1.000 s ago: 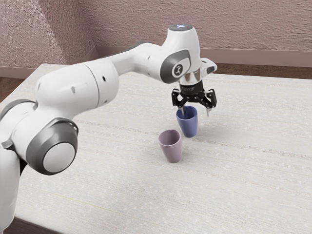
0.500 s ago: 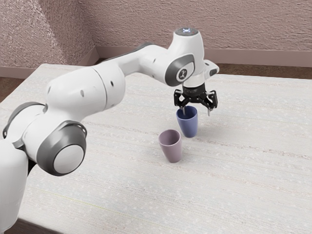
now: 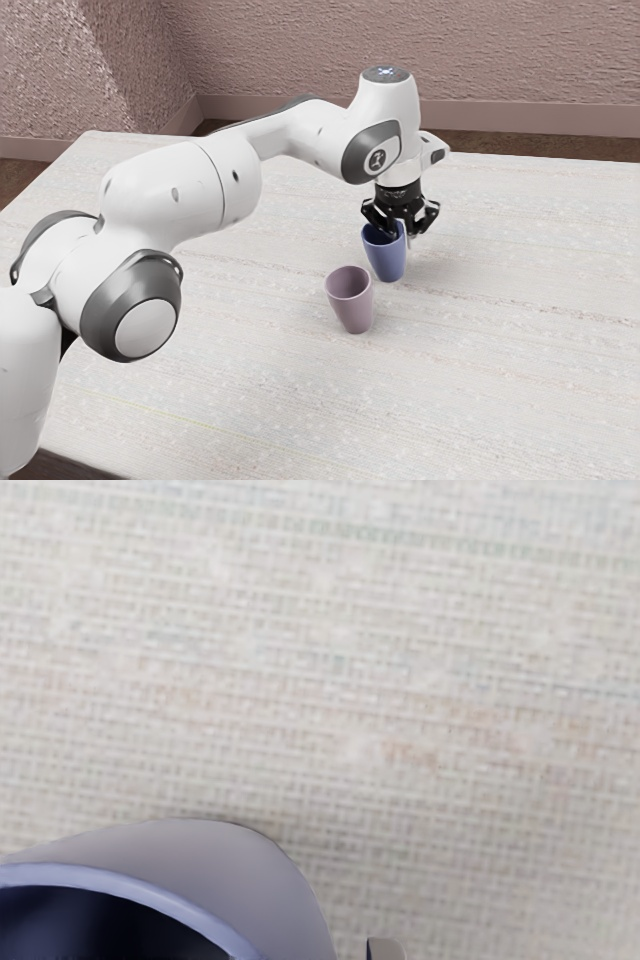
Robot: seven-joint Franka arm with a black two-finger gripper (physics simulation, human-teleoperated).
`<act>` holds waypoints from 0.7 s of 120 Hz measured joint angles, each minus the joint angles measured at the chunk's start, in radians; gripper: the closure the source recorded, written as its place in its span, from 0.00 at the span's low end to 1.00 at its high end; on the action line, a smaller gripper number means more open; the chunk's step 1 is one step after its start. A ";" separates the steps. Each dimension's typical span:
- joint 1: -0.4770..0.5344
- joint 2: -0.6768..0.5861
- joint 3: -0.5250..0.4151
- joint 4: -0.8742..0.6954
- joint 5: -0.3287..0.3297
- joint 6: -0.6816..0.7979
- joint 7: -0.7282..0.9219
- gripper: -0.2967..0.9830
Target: Place the right cup onto the left cup
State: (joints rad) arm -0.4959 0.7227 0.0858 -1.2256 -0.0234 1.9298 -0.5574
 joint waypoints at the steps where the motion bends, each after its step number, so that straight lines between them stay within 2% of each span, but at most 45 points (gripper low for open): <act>1: 0.000 0.000 0.001 0.000 0.000 0.000 0.000 0.75; 28: -0.001 0.000 0.005 -0.003 -0.002 -0.004 -0.008 0.82; 62: -0.001 -0.009 0.005 -0.003 0.001 -0.007 -0.016 0.84; 84: 0.000 -0.075 0.005 -0.025 0.010 -0.013 -0.021 0.84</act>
State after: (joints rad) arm -0.4957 0.6476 0.0904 -1.2508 -0.0132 1.9165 -0.5784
